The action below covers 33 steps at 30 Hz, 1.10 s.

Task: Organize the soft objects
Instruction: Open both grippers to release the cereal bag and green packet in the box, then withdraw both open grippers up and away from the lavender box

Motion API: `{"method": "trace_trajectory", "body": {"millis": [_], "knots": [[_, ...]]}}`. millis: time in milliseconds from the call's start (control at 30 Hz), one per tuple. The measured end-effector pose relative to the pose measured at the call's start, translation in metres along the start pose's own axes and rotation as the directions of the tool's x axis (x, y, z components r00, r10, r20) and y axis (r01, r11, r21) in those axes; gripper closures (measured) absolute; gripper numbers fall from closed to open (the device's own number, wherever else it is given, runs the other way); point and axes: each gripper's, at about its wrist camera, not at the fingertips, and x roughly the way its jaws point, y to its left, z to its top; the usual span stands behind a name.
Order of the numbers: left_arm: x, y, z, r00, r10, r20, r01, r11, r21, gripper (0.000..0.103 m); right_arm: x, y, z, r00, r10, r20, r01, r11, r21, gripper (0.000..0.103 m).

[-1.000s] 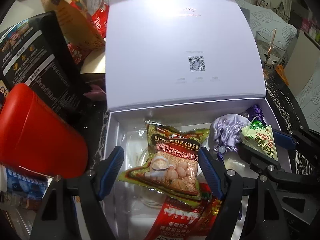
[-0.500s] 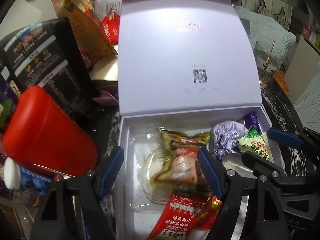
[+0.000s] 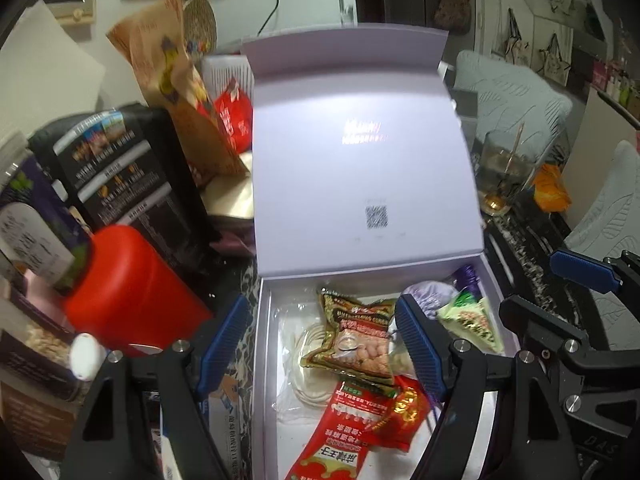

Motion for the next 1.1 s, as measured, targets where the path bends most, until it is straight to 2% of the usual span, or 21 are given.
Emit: {"method": "trace_trajectory", "body": {"millis": [400,633,833,900,1100], "knots": [[-0.07,0.0,0.002,0.989,-0.029,0.145,0.031,0.999,-0.015,0.027,-0.076,0.006,-0.002,0.989,-0.041,0.142,0.041,0.999,0.001,0.038],[-0.125,0.003,-0.008,0.963,-0.045,0.265,0.056,0.998,-0.034,0.027,-0.126,0.014,-0.012,0.97,-0.068,0.235,0.074,0.997,-0.014,0.038],[-0.161,0.004,-0.018,0.946,-0.07,0.315,0.081,0.997,-0.021,0.027,-0.166,0.022,-0.026,0.952,-0.079,0.297,0.088,0.996,-0.018,0.038],[-0.172,0.003,-0.023,0.941,-0.08,0.328,0.088,0.996,-0.01,0.027,-0.18,0.025,-0.031,0.945,-0.079,0.318,0.091,0.996,-0.021,0.034],[-0.204,-0.001,-0.043,0.919,-0.102,0.381,0.101,0.995,0.024,0.019,-0.213,0.034,-0.048,0.928,-0.073,0.367,0.09,0.995,-0.03,0.032]]}}
